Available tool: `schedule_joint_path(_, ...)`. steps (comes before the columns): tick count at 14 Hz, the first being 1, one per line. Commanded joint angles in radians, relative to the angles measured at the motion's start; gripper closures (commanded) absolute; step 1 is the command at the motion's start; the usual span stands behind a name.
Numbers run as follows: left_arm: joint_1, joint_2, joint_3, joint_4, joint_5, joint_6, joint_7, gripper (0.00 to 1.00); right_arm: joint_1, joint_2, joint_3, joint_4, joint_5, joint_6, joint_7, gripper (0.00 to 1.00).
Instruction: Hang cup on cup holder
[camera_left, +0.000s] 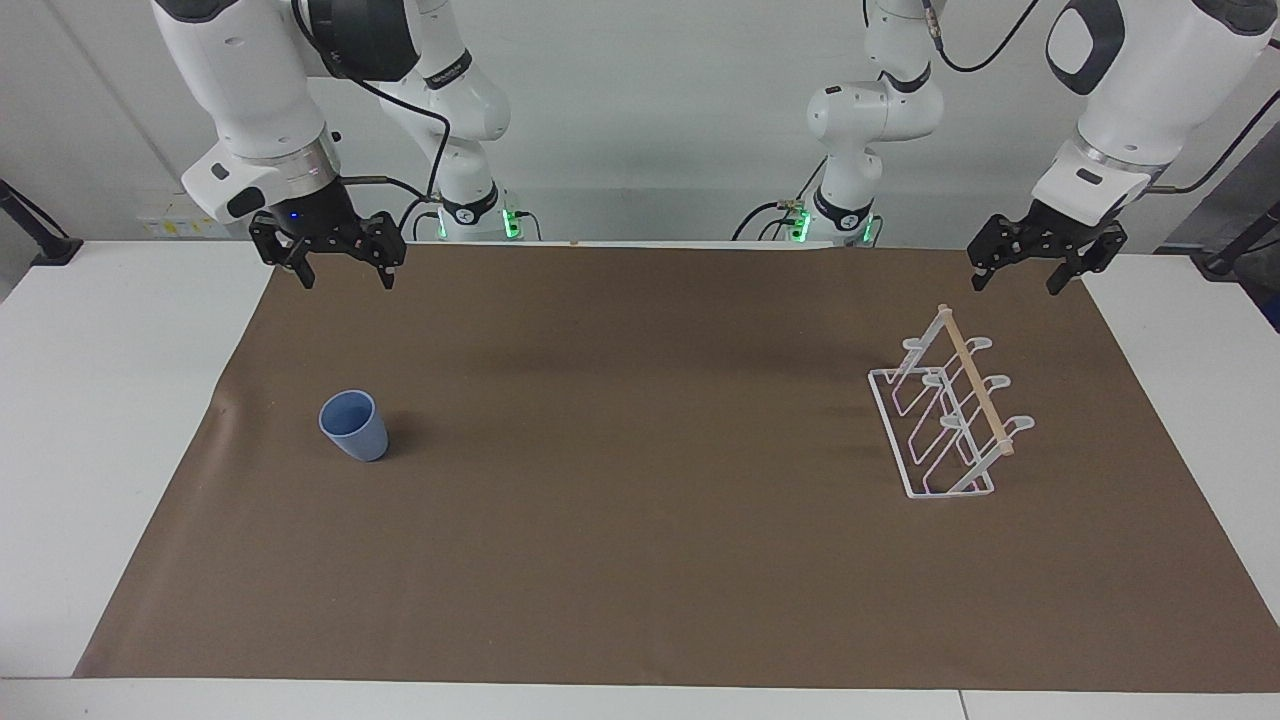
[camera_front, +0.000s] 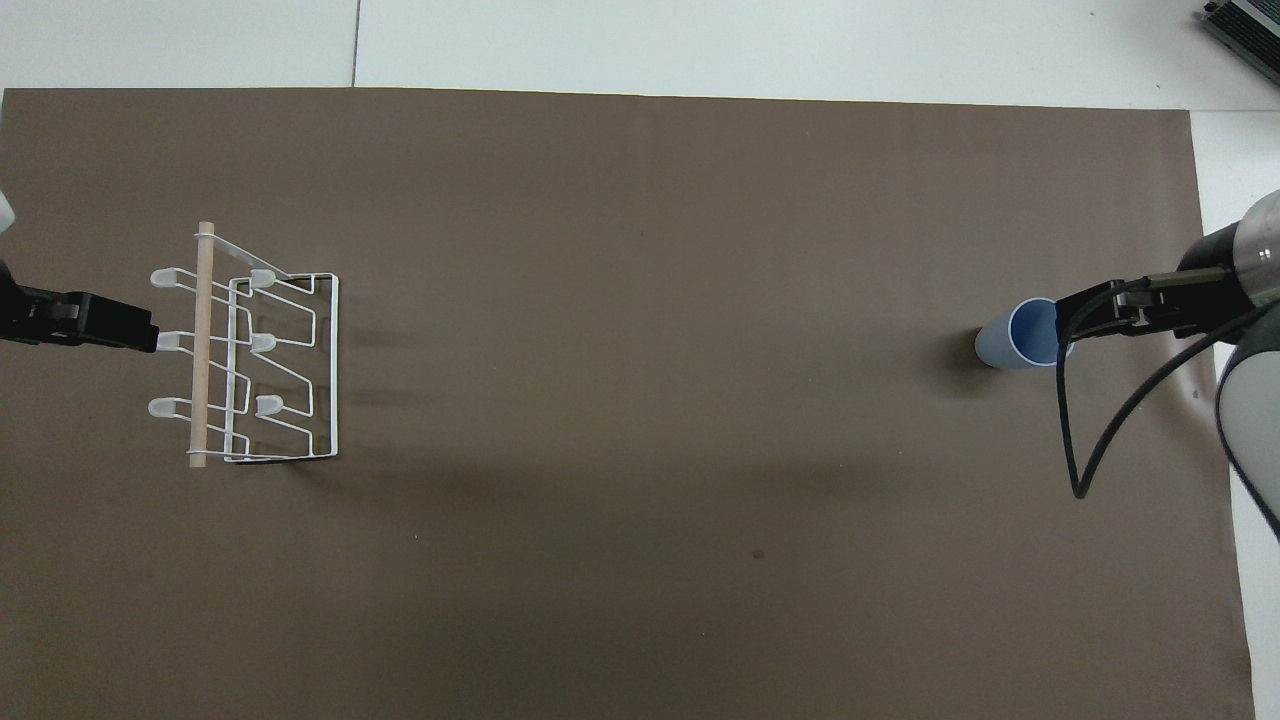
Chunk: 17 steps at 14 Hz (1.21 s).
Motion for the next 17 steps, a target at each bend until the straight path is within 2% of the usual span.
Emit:
schedule_joint_path(1,0.002,-0.027,0.003,-0.03,-0.002,0.011,0.014,0.0,-0.02,-0.021,0.001,-0.029,0.03,0.009,-0.023,0.0)
schedule_joint_path(8,0.004,-0.026,0.003,-0.03,-0.002,0.011,0.014,0.0,-0.016,-0.021,0.001,-0.03,0.029,0.057,-0.084,0.0)
schedule_joint_path(13,0.004,-0.027,0.003,-0.03,-0.002,0.011,0.014,0.0,-0.02,-0.009,0.001,-0.03,0.03,0.171,-0.187,0.0)
schedule_joint_path(15,0.004,-0.026,0.003,-0.03,-0.002,0.011,0.014,0.0,-0.02,-0.006,0.001,-0.042,0.03,0.248,-0.198,0.0)
schedule_joint_path(17,0.002,-0.026,0.003,-0.03,-0.002,0.011,0.014,0.0,-0.016,-0.007,0.002,-0.055,0.059,0.273,-0.193,0.0)
